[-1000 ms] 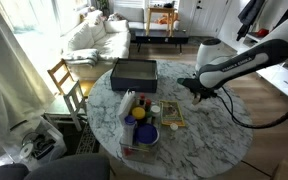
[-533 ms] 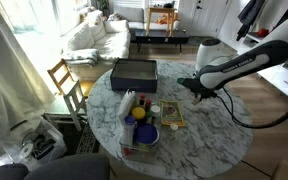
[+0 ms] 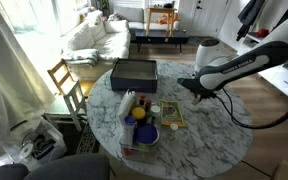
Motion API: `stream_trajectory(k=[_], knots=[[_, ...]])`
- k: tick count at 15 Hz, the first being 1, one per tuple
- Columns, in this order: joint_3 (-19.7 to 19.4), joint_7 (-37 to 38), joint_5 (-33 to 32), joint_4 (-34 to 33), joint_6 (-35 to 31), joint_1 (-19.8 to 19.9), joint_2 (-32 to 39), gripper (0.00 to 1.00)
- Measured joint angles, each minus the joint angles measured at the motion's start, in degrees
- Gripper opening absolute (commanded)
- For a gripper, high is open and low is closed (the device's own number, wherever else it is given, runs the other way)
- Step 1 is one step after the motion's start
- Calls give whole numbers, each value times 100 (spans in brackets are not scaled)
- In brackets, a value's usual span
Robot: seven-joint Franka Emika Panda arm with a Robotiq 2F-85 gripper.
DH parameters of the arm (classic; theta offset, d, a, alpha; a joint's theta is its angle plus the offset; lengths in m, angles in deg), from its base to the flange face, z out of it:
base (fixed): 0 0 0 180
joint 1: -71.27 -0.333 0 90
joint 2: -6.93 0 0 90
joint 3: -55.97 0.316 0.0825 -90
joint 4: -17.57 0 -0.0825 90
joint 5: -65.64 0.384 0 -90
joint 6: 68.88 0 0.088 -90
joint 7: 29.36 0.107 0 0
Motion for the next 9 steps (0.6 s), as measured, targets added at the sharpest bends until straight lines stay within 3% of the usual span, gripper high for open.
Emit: stream_trajectory(k=[9], knots=[[-5, 282, -126, -3, 0, -50, 46, 7]])
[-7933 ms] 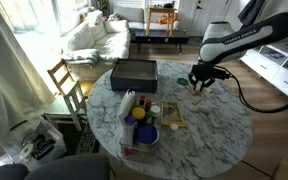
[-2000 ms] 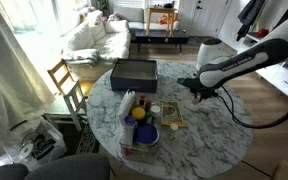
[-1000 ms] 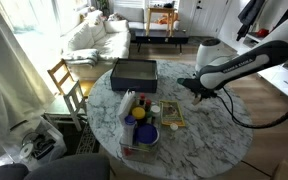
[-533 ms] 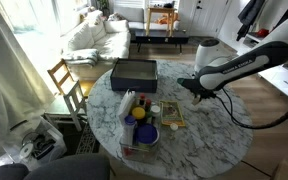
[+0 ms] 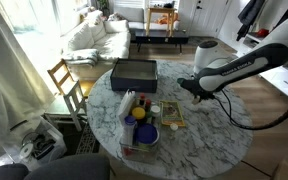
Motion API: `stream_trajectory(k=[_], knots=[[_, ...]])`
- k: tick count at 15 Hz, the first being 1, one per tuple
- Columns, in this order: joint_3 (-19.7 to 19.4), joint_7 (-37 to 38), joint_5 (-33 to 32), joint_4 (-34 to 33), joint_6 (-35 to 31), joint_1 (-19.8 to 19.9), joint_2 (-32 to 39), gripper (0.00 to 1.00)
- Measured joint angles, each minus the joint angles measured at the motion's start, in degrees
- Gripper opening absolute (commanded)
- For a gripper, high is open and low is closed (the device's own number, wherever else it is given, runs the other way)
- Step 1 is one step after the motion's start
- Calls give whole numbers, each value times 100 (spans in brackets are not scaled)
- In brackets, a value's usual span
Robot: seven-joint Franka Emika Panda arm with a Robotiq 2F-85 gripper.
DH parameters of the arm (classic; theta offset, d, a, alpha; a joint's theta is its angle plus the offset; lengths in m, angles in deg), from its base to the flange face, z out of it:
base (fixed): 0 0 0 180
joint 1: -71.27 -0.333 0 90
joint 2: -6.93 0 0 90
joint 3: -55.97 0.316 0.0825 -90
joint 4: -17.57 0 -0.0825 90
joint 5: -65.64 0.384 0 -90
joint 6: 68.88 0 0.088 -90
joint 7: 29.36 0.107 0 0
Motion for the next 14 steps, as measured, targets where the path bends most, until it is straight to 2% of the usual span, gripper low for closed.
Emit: stream_trajectory(k=[14], knots=[[-33, 288, -229, -2, 0, -36, 0, 7]])
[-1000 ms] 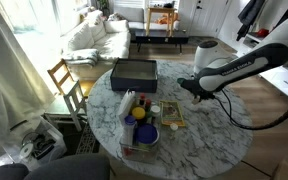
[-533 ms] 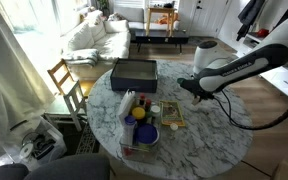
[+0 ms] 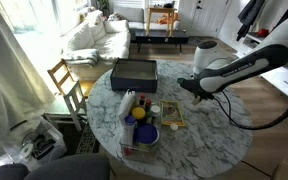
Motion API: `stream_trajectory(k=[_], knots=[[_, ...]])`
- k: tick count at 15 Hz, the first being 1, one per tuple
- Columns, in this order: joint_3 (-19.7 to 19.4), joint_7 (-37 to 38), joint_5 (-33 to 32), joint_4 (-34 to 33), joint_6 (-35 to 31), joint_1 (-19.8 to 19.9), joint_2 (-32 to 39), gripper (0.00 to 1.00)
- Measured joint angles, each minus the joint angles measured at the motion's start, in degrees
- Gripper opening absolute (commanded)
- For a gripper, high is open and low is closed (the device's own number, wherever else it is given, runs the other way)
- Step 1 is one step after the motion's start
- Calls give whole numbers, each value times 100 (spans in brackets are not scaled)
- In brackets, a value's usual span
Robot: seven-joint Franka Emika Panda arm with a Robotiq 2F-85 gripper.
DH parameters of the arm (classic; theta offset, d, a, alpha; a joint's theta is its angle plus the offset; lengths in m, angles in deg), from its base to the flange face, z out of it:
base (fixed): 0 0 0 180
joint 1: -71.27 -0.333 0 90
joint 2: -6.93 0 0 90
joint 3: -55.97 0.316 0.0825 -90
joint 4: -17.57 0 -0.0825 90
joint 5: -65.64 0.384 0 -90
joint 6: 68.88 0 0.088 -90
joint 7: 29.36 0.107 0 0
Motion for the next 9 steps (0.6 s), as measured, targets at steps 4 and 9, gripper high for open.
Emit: stream_trajectory(k=[4, 9], knots=[[-4, 69, -99, 0, 0, -25, 0, 7], [-4, 129, -179, 0, 0, -42, 0, 62]])
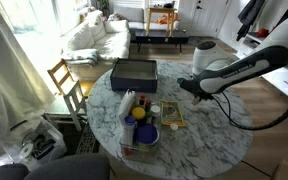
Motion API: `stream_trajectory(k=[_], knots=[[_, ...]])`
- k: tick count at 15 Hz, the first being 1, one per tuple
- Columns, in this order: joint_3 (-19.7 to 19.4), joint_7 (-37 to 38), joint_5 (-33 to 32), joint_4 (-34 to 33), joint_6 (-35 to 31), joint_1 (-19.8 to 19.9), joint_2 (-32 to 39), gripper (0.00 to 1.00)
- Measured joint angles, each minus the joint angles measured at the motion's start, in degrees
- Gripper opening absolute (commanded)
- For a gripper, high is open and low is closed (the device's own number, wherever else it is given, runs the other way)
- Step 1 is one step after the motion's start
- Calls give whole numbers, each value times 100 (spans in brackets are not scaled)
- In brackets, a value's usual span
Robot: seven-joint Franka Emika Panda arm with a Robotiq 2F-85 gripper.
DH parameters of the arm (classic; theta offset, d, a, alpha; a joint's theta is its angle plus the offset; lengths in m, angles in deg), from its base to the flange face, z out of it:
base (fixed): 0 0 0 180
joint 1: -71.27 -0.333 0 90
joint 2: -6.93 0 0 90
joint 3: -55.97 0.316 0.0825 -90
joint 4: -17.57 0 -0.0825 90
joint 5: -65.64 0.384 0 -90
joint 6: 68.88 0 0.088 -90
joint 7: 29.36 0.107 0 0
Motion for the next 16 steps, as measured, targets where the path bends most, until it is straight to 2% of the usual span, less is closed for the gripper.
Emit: stream_trajectory(k=[5, 8, 11, 14, 16], knots=[[0, 3, -2, -2, 0, 1, -2, 98], [-1, 3, -2, -6, 0, 9, -14, 100], [32, -364, 87, 3, -258, 141, -89, 100], [107, -1252, 443, 5, -416, 460, -268, 100], [422, -2130, 691, 11, -414, 899, -454, 100]])
